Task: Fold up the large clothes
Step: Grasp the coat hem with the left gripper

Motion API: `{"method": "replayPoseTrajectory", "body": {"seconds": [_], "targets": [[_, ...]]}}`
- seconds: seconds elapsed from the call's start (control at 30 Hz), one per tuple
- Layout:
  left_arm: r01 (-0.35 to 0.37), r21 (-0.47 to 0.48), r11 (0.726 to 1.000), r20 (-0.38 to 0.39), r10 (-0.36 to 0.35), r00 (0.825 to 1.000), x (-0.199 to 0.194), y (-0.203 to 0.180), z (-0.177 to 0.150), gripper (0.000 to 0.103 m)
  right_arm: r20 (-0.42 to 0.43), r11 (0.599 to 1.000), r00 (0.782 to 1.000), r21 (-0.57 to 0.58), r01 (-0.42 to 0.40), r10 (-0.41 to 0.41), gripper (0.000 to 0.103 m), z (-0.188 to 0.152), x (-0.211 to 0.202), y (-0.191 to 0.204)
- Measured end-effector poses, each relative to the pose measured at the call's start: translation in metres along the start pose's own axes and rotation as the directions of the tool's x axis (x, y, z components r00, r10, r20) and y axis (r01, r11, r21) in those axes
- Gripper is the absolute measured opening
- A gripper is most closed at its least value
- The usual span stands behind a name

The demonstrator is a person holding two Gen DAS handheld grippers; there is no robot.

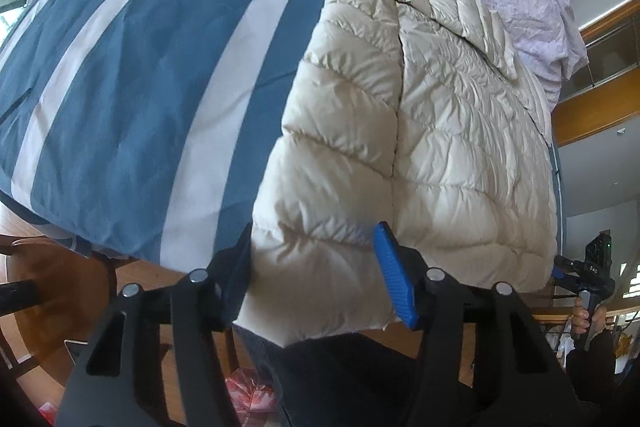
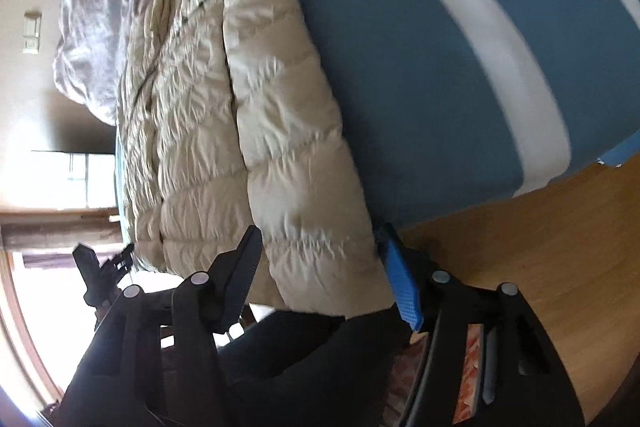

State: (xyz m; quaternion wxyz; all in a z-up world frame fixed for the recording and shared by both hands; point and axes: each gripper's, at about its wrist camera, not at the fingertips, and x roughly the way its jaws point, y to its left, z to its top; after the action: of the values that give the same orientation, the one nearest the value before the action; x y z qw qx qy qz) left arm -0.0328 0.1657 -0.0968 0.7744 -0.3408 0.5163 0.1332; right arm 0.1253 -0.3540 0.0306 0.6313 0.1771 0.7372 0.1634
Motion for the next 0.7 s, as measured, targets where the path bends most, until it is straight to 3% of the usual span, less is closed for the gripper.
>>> {"method": "replayPoseTrajectory", "body": {"seconds": [0.27, 0.4, 0.7], "targets": [[-0.008, 0.033, 0.999, -0.020, 0.009, 1.000, 0.002, -0.011, -0.008, 0.055, -0.062, 0.999, 0.997, 0.002, -0.035, 0.035, 0.063, -0.002, 0.019, 0.004], [-0.021, 0.042, 0.999, -0.023, 0.022, 0.999, 0.004, -0.013, -0.010, 0.047, -0.065, 0.998, 0.996, -0.005, -0.057, 0.056, 0.061, -0.001, 0.024, 0.009], [-0.037, 0.043, 0.998, -0.017, 0.038, 0.999, 0.004, -0.014, -0.012, 0.019, -0.091, 0.998, 0.994, -0.012, -0.064, 0.063, 0.027, 0.000, 0.022, 0.008]]}}
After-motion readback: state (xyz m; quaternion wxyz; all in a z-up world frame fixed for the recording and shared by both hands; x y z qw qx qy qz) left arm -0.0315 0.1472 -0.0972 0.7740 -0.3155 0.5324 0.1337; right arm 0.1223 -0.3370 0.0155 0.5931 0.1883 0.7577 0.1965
